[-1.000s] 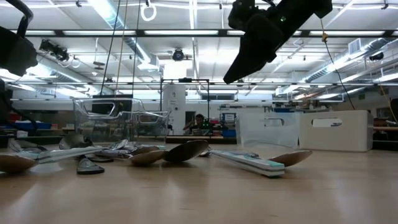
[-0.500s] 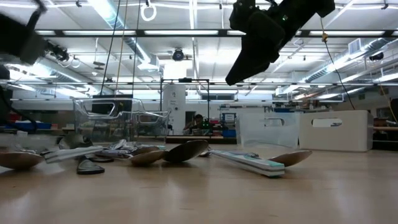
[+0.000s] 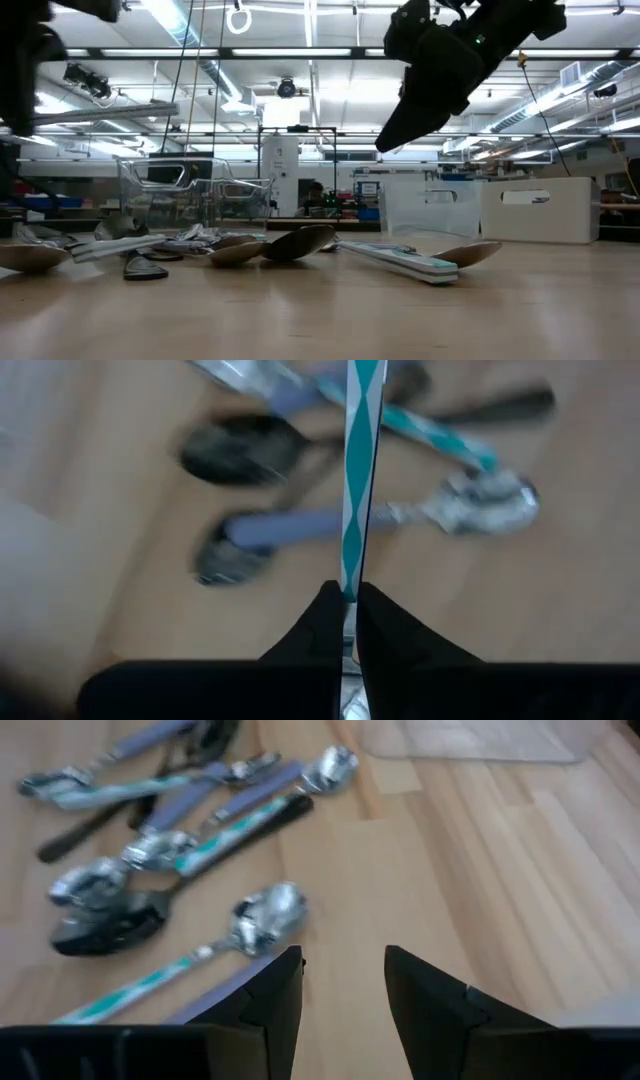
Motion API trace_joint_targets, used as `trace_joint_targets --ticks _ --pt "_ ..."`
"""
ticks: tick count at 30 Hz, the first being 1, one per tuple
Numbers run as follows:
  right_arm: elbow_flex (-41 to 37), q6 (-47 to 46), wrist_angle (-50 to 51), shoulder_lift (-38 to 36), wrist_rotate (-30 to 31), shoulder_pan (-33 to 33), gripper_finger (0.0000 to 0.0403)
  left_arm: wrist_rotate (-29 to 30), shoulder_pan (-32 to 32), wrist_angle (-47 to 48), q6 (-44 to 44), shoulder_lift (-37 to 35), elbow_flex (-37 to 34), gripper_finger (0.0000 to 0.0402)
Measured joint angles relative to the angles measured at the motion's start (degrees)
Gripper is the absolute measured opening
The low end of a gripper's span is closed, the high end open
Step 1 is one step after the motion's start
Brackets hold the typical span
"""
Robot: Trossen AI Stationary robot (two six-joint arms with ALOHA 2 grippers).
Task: Sort silverware by color (type)
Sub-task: Put the green pattern spoon into the transparent bin
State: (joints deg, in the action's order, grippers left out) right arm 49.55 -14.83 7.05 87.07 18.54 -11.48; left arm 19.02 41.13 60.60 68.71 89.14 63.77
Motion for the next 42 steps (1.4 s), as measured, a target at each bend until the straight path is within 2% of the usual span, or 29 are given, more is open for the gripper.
trace_joint_targets --ticks 4,8,18,25,37,42 --pt "-2.5 0.0 -5.2 0.0 0.0 -1.5 0.0153 6.2 -2.9 2.0 0.6 -2.8 0.0 0.0019" --pt "-3.1 -1.4 -5.7 0.0 0.7 -2.4 0.0153 9.9 -6.5 2.7 -2.1 -5.0 0.0 0.0026" --pt "-3.2 -5.0 -4.5 0.0 4.4 -5.5 0.0153 12.5 -16.7 2.8 -16.0 -10.1 0.0 0.0024" --pt "-3.2 -10.4 4.7 -0.8 5.9 -6.1 0.0153 12.9 -24.4 2.7 -25.9 -12.5 0.0 0.0025" --pt "-3.2 -12.7 3.7 -0.9 7.8 -9.4 0.0153 12.6 -39.9 -0.5 -39.0 -13.1 0.0 0.0026" --pt "-3.2 -12.6 3.5 -0.9 10.0 -9.9 0.0153 7.7 -48.3 -3.8 -45.6 -13.1 0.0 0.0026"
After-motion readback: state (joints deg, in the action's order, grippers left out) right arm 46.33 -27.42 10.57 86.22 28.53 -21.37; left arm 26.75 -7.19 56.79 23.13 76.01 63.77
